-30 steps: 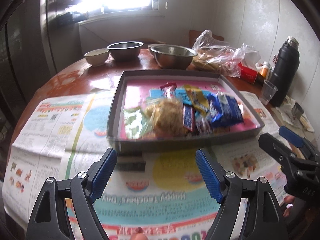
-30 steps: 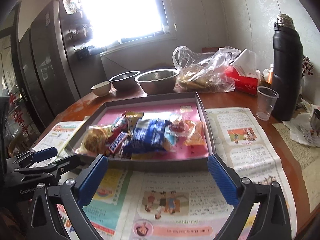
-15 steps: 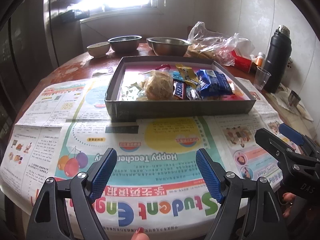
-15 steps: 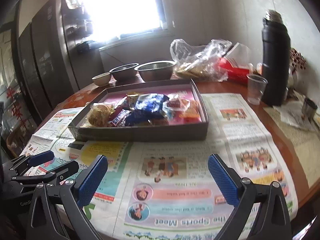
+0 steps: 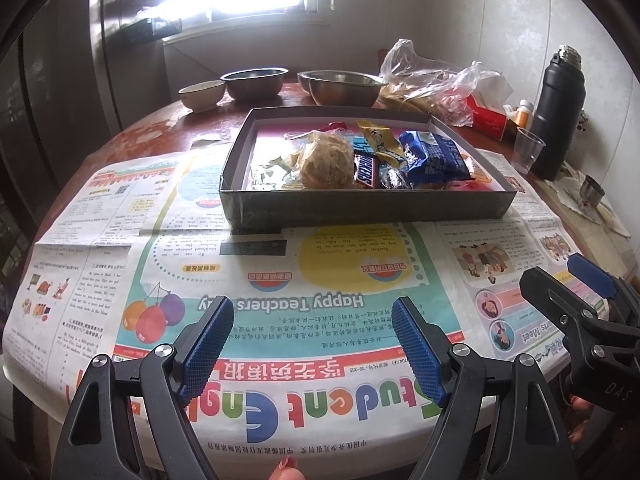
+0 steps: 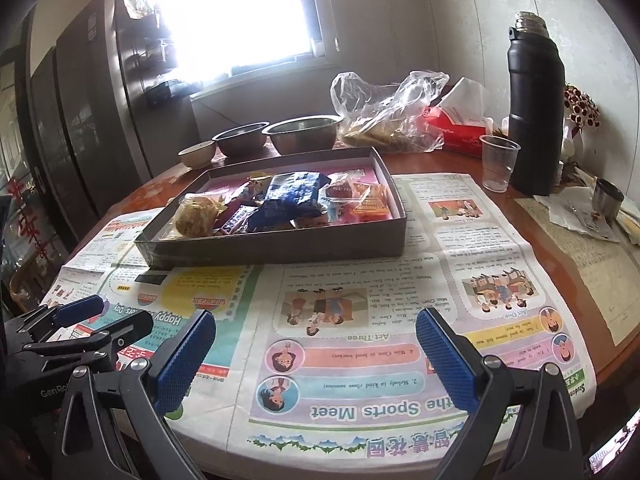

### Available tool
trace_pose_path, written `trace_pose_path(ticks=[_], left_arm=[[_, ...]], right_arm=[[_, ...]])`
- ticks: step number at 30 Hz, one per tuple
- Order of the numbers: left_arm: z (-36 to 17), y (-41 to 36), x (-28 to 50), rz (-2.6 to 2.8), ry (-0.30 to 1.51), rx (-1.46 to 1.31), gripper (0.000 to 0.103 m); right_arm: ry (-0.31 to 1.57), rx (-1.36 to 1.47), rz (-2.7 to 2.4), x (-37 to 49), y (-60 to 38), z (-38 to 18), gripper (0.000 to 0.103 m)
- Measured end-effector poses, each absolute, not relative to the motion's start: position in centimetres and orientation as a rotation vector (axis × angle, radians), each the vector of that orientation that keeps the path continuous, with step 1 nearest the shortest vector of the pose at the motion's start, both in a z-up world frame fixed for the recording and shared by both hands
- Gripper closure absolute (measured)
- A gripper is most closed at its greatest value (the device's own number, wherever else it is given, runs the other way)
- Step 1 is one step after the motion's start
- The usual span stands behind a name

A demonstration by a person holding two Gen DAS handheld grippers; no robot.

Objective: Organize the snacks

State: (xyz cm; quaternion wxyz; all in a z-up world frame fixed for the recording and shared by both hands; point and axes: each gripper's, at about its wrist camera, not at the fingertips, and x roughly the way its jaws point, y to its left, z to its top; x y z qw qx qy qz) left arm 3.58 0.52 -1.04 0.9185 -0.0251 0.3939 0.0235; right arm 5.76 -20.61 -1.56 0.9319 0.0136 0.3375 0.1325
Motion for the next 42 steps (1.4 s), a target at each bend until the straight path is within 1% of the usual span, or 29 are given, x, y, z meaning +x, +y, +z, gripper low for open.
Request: trace_pose_path(ticks=[42], left_arm=[[-1.31, 0.76, 3.7, 0.067, 0.822, -0.038, 0.02]], right_arm=[[0.698, 0.004, 0.258, 5.78, -19.92, -1.83, 0.002]])
